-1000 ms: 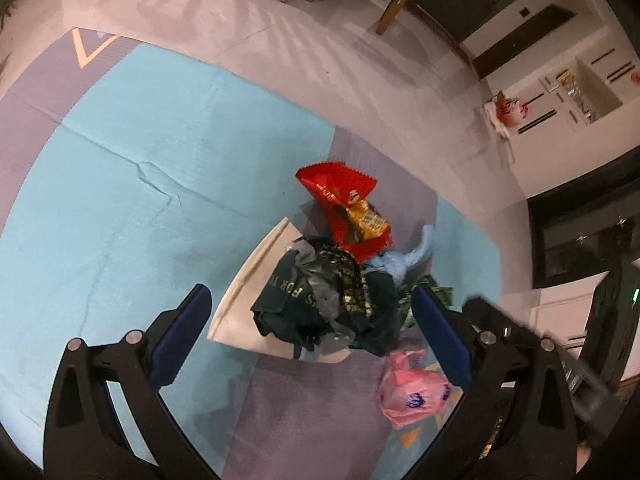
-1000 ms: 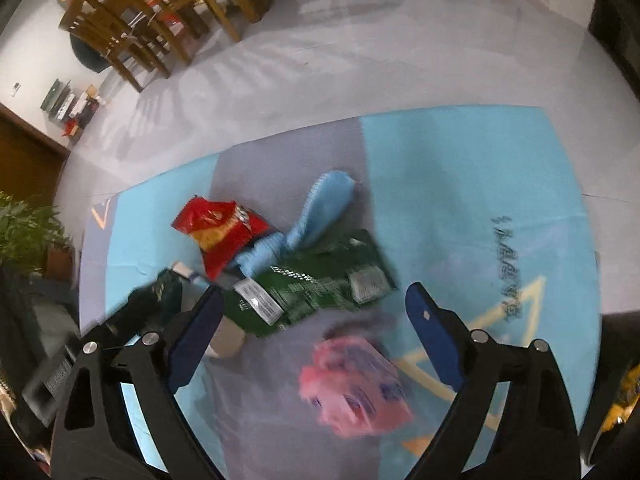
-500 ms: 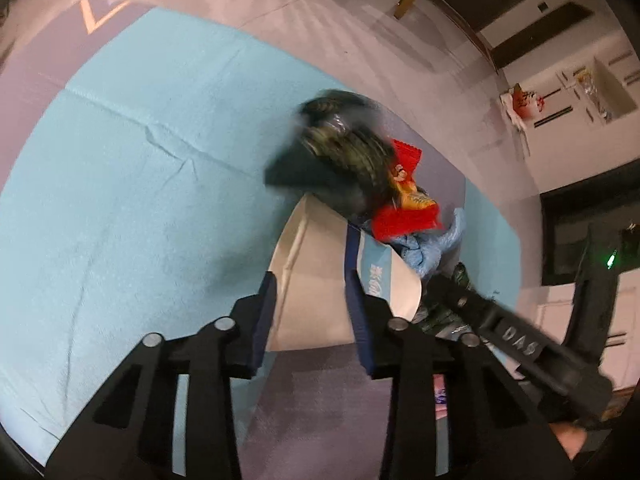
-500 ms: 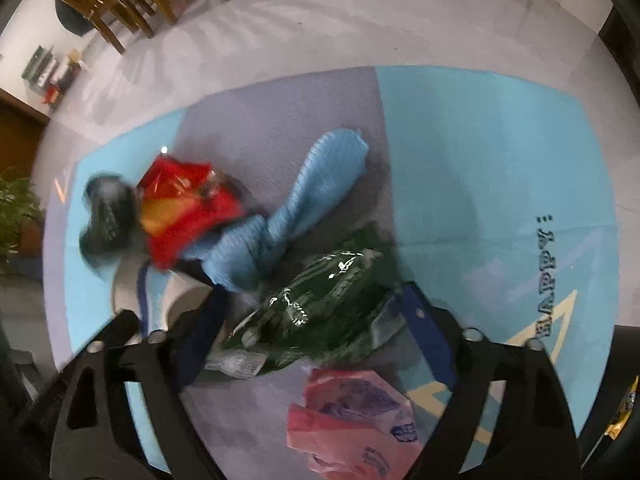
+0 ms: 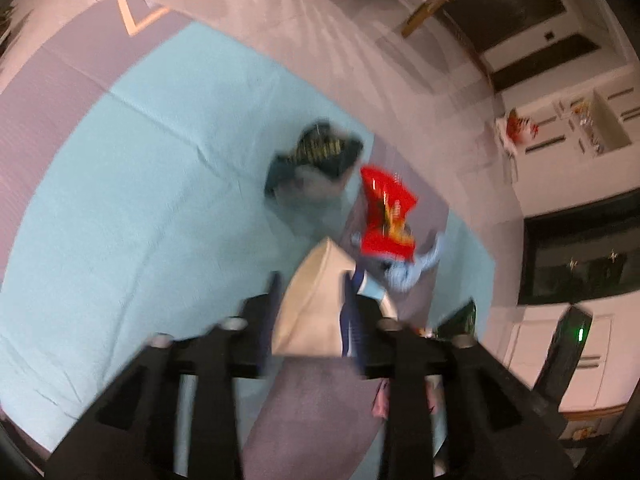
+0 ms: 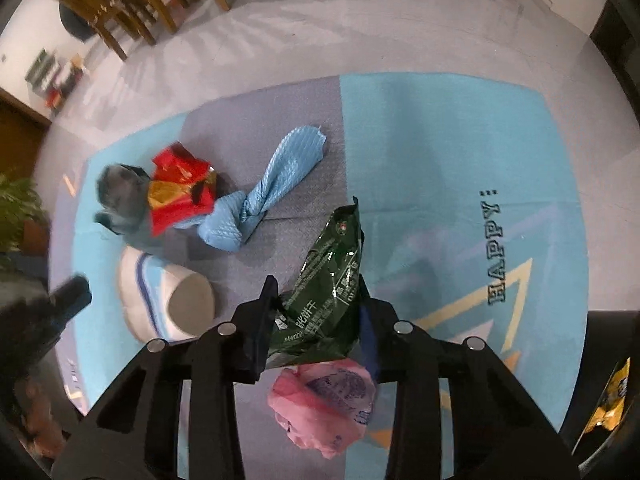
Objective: Collect trash
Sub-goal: 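Grasp the black bag with the left tool while the right tool grasps the green snack bag, then carry the black bag and green snack bag over the black bin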
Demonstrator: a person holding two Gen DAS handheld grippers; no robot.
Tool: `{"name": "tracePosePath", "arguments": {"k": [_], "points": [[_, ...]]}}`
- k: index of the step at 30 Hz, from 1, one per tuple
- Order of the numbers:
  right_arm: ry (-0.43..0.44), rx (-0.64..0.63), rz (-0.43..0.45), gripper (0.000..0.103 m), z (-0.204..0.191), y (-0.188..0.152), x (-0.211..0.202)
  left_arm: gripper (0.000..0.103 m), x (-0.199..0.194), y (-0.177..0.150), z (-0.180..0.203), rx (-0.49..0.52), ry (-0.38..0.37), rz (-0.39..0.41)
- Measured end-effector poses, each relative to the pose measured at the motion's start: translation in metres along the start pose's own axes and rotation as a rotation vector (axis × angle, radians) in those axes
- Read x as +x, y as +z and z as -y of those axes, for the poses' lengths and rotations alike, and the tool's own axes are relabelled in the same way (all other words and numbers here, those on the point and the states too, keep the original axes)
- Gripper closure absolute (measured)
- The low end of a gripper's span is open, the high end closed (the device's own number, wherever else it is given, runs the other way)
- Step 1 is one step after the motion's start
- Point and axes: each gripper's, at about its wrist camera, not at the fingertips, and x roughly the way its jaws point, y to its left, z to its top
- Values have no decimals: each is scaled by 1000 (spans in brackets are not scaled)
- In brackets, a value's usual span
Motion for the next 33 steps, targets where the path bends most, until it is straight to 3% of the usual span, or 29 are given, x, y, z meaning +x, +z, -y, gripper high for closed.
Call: {"name": "tracePosePath", "arguments": {"k": [4, 6, 8, 12, 14, 17, 18, 21, 26, 33], "points": [[31, 49, 34, 66, 14, -12, -26, 41, 6, 17, 2, 13, 63, 46], [55, 75, 58, 66, 19, -15, -39, 20, 11, 23, 8, 30, 44, 63], [75, 96, 98, 66, 22, -20, -57, 18, 22, 34, 17, 56, 36, 76], [174, 150, 202, 65, 34, -41, -100, 17, 54, 48, 37, 155, 127, 73], [151, 124, 263, 65, 36, -47, -120, 17, 65, 51, 35, 180, 177, 69], [141, 148, 312, 65, 48, -42, -131, 27, 82, 52, 22, 150, 222, 53], [155, 167, 310, 65, 53, -40, -130, 47, 80, 51, 24, 159, 218, 89], [146, 203, 305, 65, 65, -37, -126, 55, 80, 53, 25, 165, 209, 80], [43, 239, 353, 65, 83, -36, -134, 60, 65, 45, 23, 128, 219, 80], [-83, 288, 434, 65, 107, -45, -152, 60, -10, 11, 73, 209, 79, 170]]}}
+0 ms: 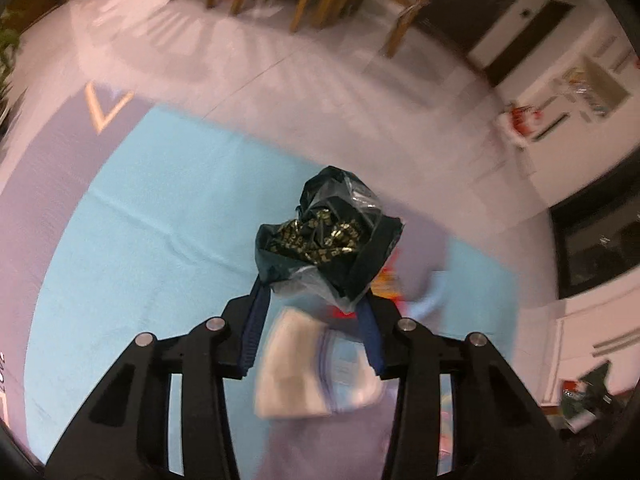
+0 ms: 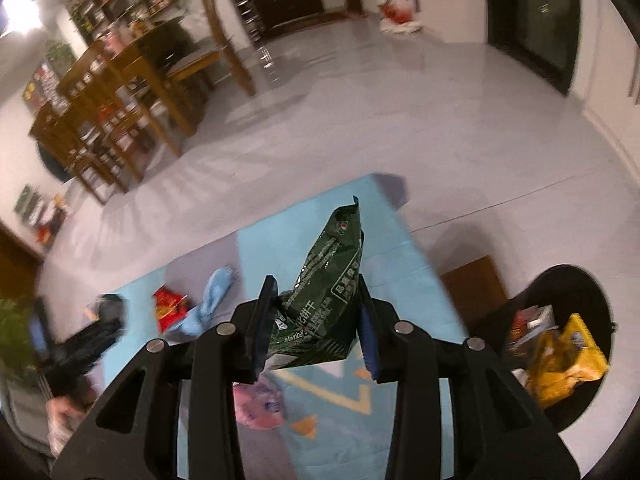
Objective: Collect trash
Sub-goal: 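Carry the black bag and green snack bag over the black bin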
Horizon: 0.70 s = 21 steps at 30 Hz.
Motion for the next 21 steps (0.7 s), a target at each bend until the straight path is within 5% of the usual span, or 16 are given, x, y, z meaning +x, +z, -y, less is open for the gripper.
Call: {"name": "tracePosePath", "arguments": {"k": [8, 15, 21], "points": [[-95, 66, 125, 64, 37, 3, -37, 59, -71, -35, 94, 181, -223, 83], [-133, 139, 158, 64, 83, 7, -55, 59, -87, -102, 177, 373, -358, 37], [-183, 223, 149, 63, 131, 8, -61, 58, -56, -156, 244, 442, -453, -76]]}}
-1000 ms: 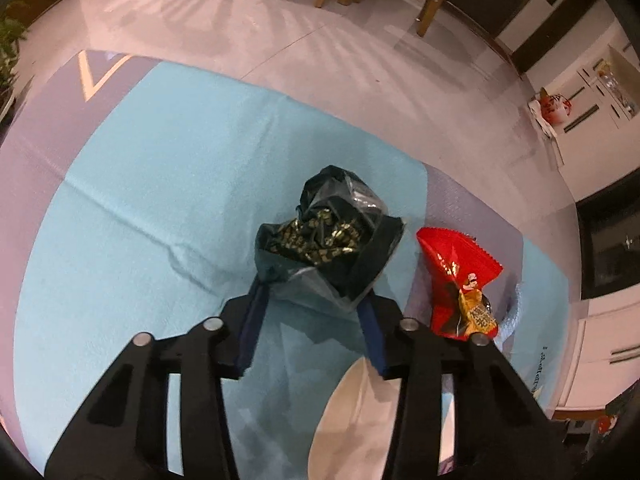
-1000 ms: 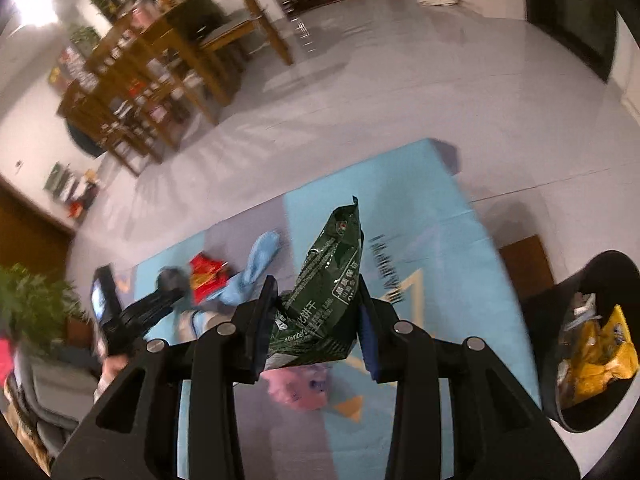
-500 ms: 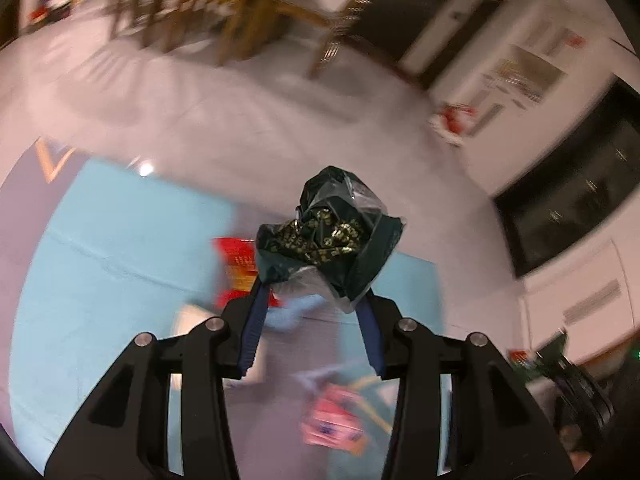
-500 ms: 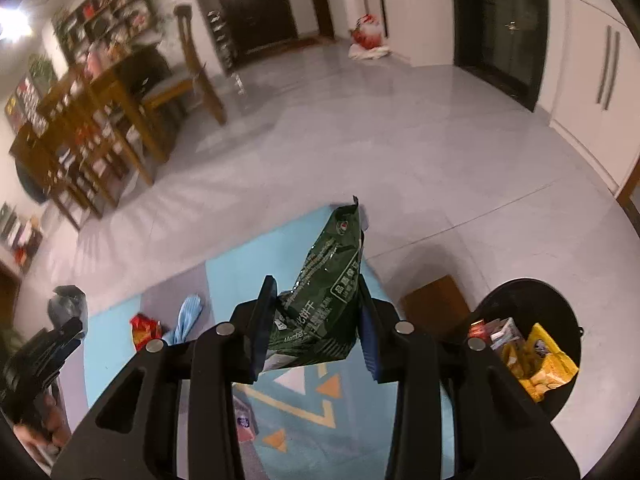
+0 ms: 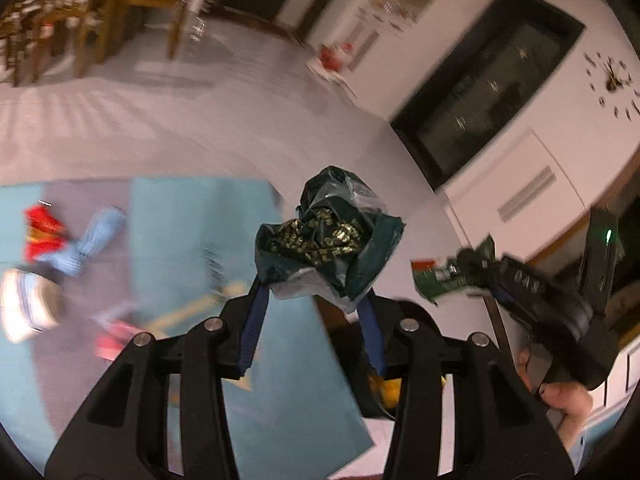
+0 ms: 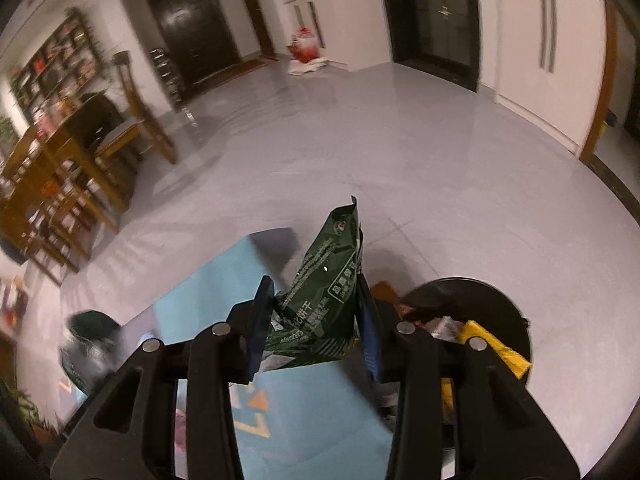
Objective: Collect trash
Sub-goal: 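Carry the black bag and green snack bag over the black bin, then open both tools to drop the black bag and green bag into the bin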
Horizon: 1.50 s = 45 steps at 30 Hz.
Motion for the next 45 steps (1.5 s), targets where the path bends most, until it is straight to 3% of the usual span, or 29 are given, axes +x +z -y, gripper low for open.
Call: {"name": "tracePosePath", "arguments": {"k": [7, 15, 21, 26, 28, 30, 31, 39, 45], "points": [[-53, 112, -36, 62, 64, 8, 12, 58, 73, -31, 60, 80, -57, -147], [-114, 239, -137, 60, 129, 7, 39, 57, 151, -69, 92, 141, -84, -336], [-162, 266, -232, 60, 143, 2, 63, 55, 184, -94, 100, 170, -89, -436], [-176, 280, -288, 51, 139, 0, 73, 48, 199, -100, 110, 201, -108, -490], [-177, 285, -298, 43, 140, 1, 74, 42, 198, -102, 113, 214, -124, -498], [-180, 279, -305, 35, 147, 2, 77, 25, 193, -104, 117, 225, -138, -499], [-181, 280, -305, 34, 151, 3, 78, 22, 189, -104, 118, 234, -146, -492], [-151, 254, -258, 25, 136, 9, 66, 11, 149, -83, 104, 207, -117, -397], [-109, 176, -211, 22, 97, 12, 54, 7, 89, -55, 48, 140, -21, -273]]}}
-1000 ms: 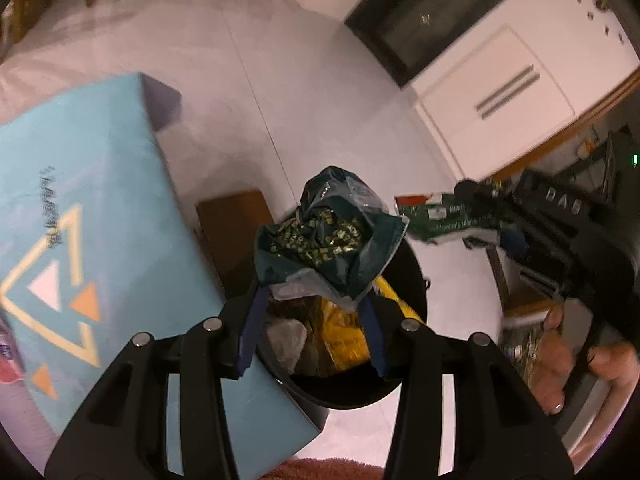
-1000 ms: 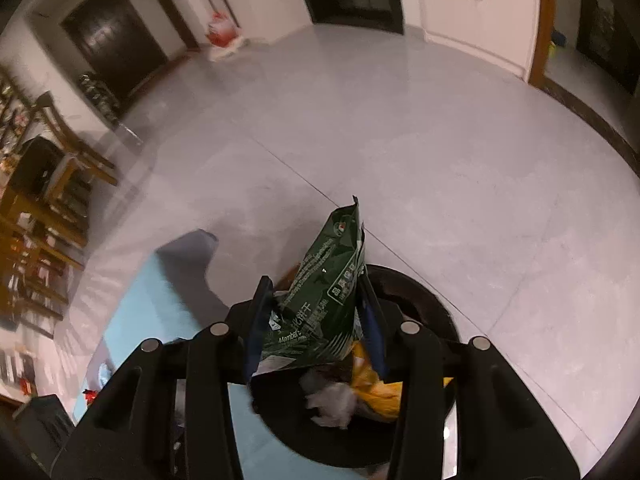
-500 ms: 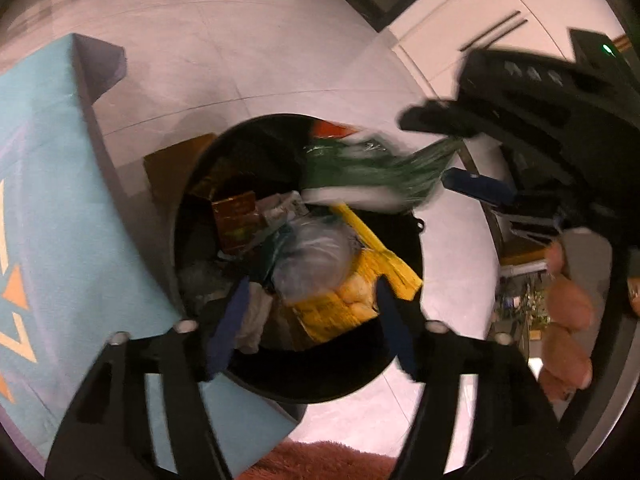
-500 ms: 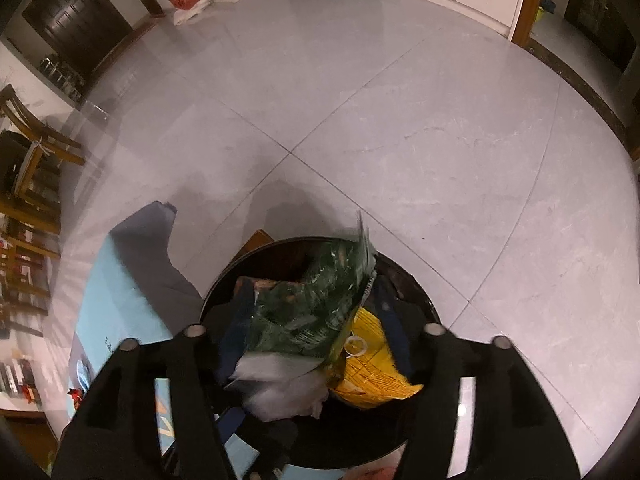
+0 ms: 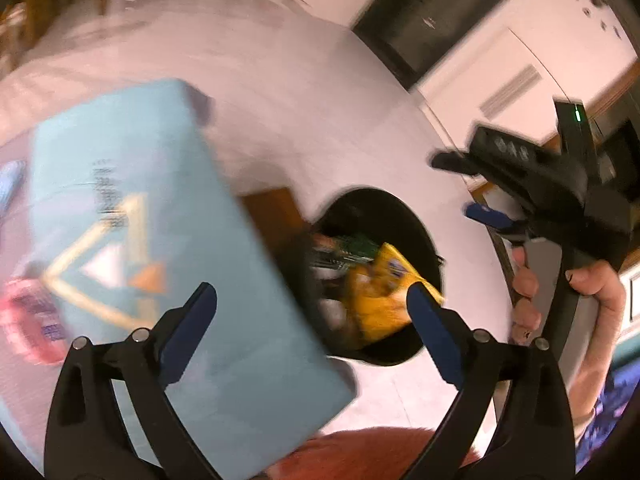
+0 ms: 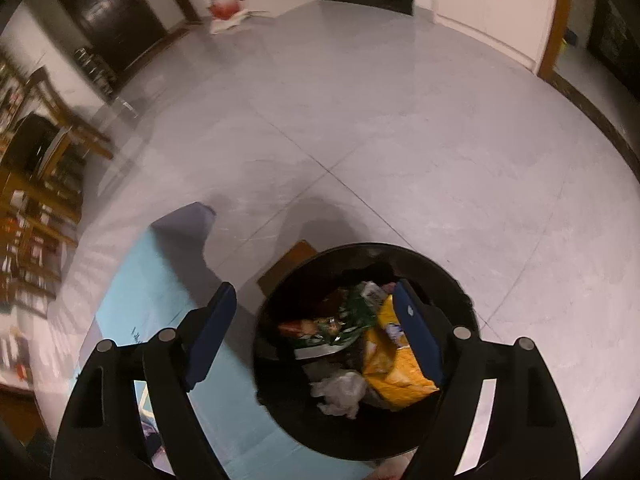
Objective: Collect trash
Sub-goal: 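Open both tools to drop the black bag and green bag into the bin, then move both tools back over the trash on the rug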
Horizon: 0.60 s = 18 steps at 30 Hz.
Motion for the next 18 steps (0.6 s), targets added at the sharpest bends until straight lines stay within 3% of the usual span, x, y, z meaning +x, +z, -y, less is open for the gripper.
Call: {"name": "tracePosePath", "arguments": {"k": [11, 14, 18], "points": [[14, -254, 64, 16, -102, -40, -16, 3, -140, -23, -160, -234, 334, 242], [66, -340, 14, 15, -129, -56, -7, 3, -158, -31, -214, -387, 466, 265], [108, -411, -50, 15, -162, -78, 3, 3, -169, -30, -256, -469, 476, 257]]}}
